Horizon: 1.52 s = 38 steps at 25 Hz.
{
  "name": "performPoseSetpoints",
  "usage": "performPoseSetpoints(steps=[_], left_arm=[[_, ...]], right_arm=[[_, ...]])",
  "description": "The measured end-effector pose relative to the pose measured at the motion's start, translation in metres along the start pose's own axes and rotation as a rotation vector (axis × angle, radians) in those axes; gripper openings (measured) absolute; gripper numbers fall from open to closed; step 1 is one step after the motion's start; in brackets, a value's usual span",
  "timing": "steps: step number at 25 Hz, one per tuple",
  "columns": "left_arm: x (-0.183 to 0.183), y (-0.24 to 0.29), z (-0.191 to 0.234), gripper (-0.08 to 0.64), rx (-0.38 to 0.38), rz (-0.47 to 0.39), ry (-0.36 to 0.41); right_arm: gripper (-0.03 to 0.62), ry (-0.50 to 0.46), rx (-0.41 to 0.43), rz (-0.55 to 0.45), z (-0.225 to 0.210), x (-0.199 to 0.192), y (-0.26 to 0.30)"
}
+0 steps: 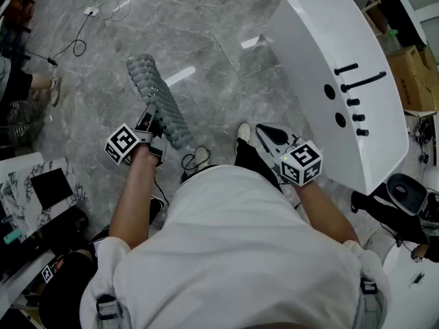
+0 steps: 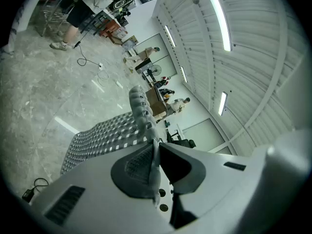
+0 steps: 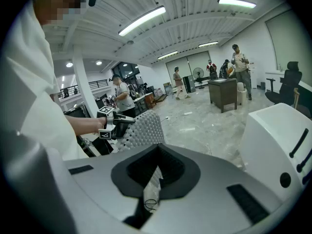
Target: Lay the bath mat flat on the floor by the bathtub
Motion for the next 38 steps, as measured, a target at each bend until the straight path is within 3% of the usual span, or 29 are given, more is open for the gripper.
performPoseSetpoints(steps=[13,16,19,23,27,38], left_arm=[[0.014,0.124,-0.115,0.049,0.003,-0.091,0.008],[0.02,0.15,-0.144,0.049,-0.027,-0.107,0.015],[0.027,0.178,-0.165,0.049,-0.05,-0.114,0.011],[0.044,0.223,-0.19,0.049,-0.1,-0.122,0.003],[0.074,0.28,-0.21,0.049,-0.151,-0.103,-0.012],[0.13,0.409,-0.215,0.048,-0.179,0.047,-0.019]], right_arm=[[0.008,-0.026,0.062,-0.061,-0.178,0.054,-0.041],[0.01,-0.039,0.071,-0.07,-0.207,0.06,-0.044],[0.063,-0.019,0.064,-0.09,-0.229,0.065,-0.04],[0.064,0.002,0.047,-0.095,-0.249,0.077,-0.032],[0.058,0.03,0.019,-0.075,-0.274,0.103,-0.016],[0.044,0.052,-0.098,-0.053,-0.332,0.19,0.047]])
Point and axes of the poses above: the fingertips, and each gripper's own axes: y forward along the fingers, z to its left, x out of its top, the point moved 8 cm from there along -y, backward along the fingers, and after that the axes turned 7 degrees about x, right-handed, at the moved point
